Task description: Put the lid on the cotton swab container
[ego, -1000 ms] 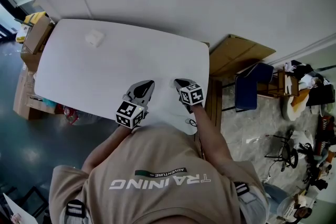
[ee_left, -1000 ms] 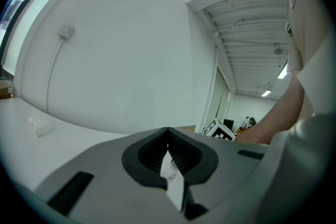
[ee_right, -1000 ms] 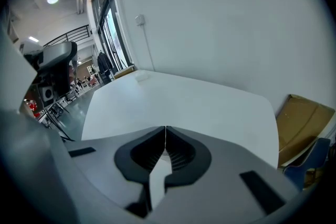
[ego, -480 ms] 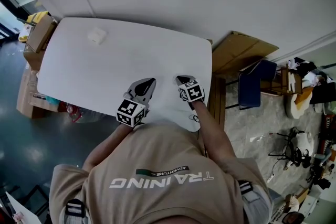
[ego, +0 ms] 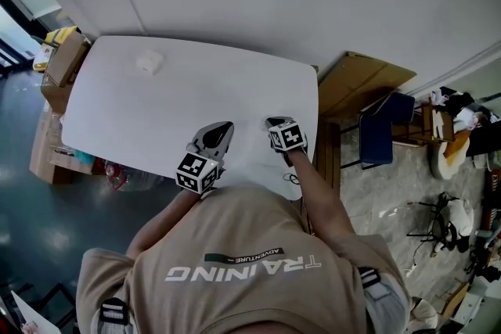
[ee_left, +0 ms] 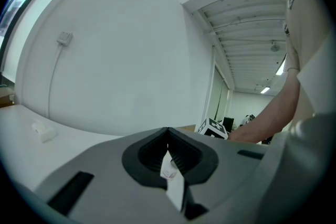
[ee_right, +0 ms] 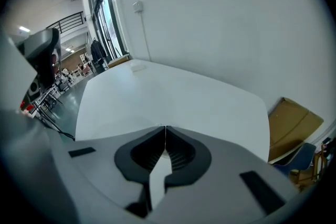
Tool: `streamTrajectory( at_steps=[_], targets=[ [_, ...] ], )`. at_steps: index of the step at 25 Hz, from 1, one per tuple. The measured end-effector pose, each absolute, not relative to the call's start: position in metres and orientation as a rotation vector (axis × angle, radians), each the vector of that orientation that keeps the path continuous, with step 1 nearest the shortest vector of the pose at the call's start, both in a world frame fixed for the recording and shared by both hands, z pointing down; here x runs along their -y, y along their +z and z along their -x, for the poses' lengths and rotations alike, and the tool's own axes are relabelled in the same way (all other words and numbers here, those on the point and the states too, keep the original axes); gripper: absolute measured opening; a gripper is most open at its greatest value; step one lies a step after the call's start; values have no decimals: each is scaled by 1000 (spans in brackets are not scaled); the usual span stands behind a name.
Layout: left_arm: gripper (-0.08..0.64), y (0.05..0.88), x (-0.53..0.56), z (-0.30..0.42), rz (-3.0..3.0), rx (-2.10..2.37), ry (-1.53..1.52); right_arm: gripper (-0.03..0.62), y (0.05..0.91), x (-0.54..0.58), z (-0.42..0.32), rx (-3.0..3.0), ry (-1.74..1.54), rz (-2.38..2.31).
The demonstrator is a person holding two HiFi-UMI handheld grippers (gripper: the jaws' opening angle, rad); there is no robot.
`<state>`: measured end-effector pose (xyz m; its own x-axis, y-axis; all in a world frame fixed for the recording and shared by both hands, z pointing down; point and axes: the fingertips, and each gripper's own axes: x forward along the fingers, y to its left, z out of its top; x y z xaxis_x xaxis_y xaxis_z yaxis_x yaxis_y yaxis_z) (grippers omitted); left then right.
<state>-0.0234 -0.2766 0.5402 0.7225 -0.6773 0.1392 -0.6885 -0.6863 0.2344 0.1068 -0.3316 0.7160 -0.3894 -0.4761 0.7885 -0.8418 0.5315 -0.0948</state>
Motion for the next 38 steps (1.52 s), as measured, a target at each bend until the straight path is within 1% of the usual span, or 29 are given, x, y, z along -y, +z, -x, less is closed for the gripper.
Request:
streamTrajectory(
  at_steps=[4, 8, 12, 16, 22, 26, 30, 38],
  targets=[
    [12, 537, 278, 24, -2679, 1061, 59, 18, 714, 333, -103, 2088, 626, -1117],
    [12, 524, 282, 22, -2727, 1052, 51, 18, 692, 324, -112, 2181, 614, -1261],
    [12, 510, 289, 19, -2793, 1052, 50, 18, 648, 308, -118, 2298, 568, -1367],
    [12, 492, 300, 14, -2823, 1031, 13, 18, 587, 295, -121, 2412, 490, -1479],
    [12, 464, 309, 4, -2904, 1001, -4, 18, 502, 285, -126, 2469, 170, -1551],
    [12, 445, 311, 1, -2942, 986, -25, 18, 459, 275, -123, 2492, 54, -1582],
    [12, 437, 311, 4, -2932, 985, -27, 18, 425, 269, -117, 2539, 17, -1573],
    [12, 415, 313, 22, -2913, 1034, -60, 18, 387, 264, -99, 2689, 20, -1526]
  ],
)
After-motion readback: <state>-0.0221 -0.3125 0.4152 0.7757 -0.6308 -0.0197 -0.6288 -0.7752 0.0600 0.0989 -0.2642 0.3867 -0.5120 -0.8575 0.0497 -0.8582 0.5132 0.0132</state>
